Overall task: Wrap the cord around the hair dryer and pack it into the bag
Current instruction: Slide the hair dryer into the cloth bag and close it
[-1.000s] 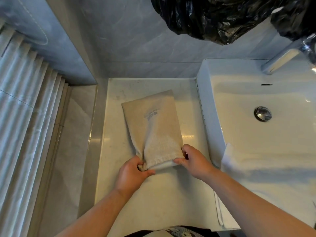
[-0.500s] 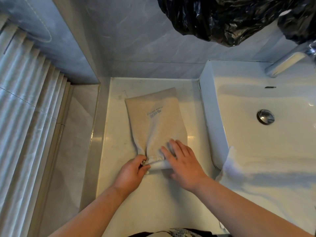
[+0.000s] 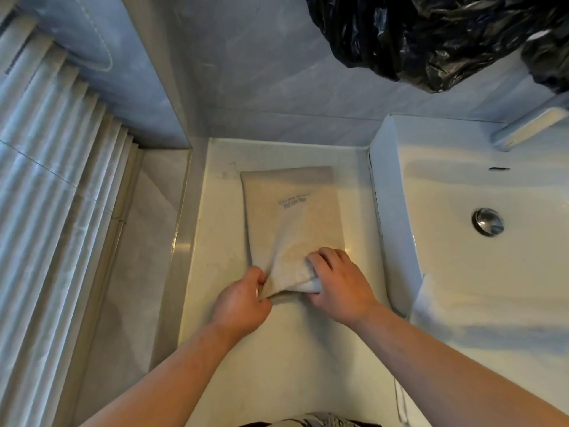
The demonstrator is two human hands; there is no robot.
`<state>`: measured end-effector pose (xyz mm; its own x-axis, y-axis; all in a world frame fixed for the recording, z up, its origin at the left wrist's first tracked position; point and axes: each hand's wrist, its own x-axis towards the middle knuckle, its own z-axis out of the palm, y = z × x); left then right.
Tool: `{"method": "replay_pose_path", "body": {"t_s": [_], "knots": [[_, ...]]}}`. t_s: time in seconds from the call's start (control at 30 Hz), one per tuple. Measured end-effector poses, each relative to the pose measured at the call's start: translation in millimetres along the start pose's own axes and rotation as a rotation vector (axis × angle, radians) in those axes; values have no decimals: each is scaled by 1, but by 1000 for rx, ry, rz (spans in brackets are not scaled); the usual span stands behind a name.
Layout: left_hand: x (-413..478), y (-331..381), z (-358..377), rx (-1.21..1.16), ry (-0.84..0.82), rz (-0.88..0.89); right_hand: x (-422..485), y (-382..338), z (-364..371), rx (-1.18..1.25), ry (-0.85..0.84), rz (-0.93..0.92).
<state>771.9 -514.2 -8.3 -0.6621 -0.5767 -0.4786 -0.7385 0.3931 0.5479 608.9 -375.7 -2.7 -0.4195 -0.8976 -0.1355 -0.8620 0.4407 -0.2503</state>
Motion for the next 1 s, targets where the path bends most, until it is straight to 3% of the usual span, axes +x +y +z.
{"method": "replay_pose_path", "body": {"t_s": [0.1, 0.23, 0.37, 0.43, 0.6, 0.7, 0.87, 1.0], "knots": [[-5, -8, 2, -3, -5, 4, 5, 3, 5, 15, -29, 11], [0, -9, 1, -14, -13, 19, -6, 7, 12, 217, -18, 71], [2, 4, -4, -472, 23, -111, -21, 9, 1, 796, 109, 507], [12, 11, -3, -535, -7, -180, -21, 8, -1, 1063, 79, 721], [31, 20, 9, -912, -110, -406, -16, 11, 0, 1264, 53, 915], [28, 13, 14, -854, -99, -348, -28, 17, 8, 1405, 41, 981], [18, 9, 14, -593, -51, -210, -50, 8, 15, 893, -179, 884], [26, 11, 4, -544, -27, -244, -36, 1, -1, 913, -20, 862]]}}
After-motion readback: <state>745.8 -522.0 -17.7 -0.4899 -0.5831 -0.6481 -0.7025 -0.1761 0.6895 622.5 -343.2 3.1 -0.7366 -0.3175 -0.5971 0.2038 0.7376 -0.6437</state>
